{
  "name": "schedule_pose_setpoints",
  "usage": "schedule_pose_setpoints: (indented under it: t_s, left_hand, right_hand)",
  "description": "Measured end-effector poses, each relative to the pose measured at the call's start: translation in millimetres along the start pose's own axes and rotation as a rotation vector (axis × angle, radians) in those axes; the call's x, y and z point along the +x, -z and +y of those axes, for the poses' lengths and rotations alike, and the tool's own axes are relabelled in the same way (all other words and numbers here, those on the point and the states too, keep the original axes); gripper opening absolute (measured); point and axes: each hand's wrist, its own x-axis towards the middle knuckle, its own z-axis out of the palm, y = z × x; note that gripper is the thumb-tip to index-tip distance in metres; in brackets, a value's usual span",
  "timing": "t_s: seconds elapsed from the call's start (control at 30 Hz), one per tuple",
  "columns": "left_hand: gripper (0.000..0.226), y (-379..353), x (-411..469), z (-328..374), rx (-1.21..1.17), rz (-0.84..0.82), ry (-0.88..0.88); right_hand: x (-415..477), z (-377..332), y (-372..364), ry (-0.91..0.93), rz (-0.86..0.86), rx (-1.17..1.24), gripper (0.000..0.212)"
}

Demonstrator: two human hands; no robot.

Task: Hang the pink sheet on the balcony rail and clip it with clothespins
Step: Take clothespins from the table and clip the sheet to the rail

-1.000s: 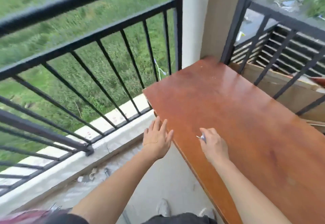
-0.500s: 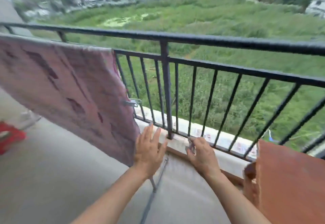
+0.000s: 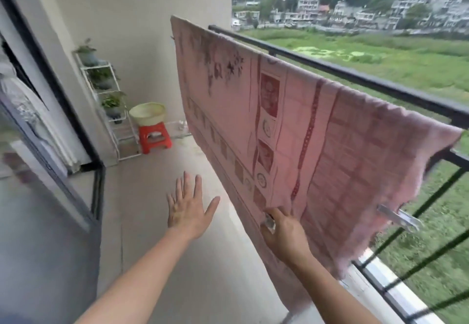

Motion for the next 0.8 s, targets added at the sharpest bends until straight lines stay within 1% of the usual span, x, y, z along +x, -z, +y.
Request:
schedule_pose_setpoints:
  t_s: [0.13, 0.23, 0.33, 0.47, 0.63, 0.8]
  left_hand:
    - [0.091, 2.9, 71.9, -76.4, -0.039, 0.005, 0.099]
    - [0.088, 10.1, 116.7, -128.2, -0.047, 0.022, 0.152]
    - [0.087, 22.1, 169.0, -171.3, -0.031, 0.046, 0.178]
    - [0.084, 27.5, 235.4, -202.7, 0.009, 0.07, 0.167]
    - [0.084, 17.4, 334.2, -231.1, 0.06, 0.079, 0.137]
    - [0.084, 10.1, 481.6, -254.8, 0.142, 0.127, 0.087]
  right_hand:
    - [95.1, -53.9, -62.8, -0.027, -0.055, 0.055, 0.04]
    - [158.1, -100.1, -102.4, 0.033, -0.127, 0.033, 0.038]
    - [227.0, -143.7, -131.3, 0.101, -0.114, 0.014, 0.034]
    - [306.6, -180.6, -164.9, 0.167, -0.083, 0.097, 0.028]
    - [404.1, -200.8, -214.1, 0.159, -0.038, 0.224, 0.024]
    - [541.4, -209.3, -273.5, 0.199, -0.001, 0.264, 0.029]
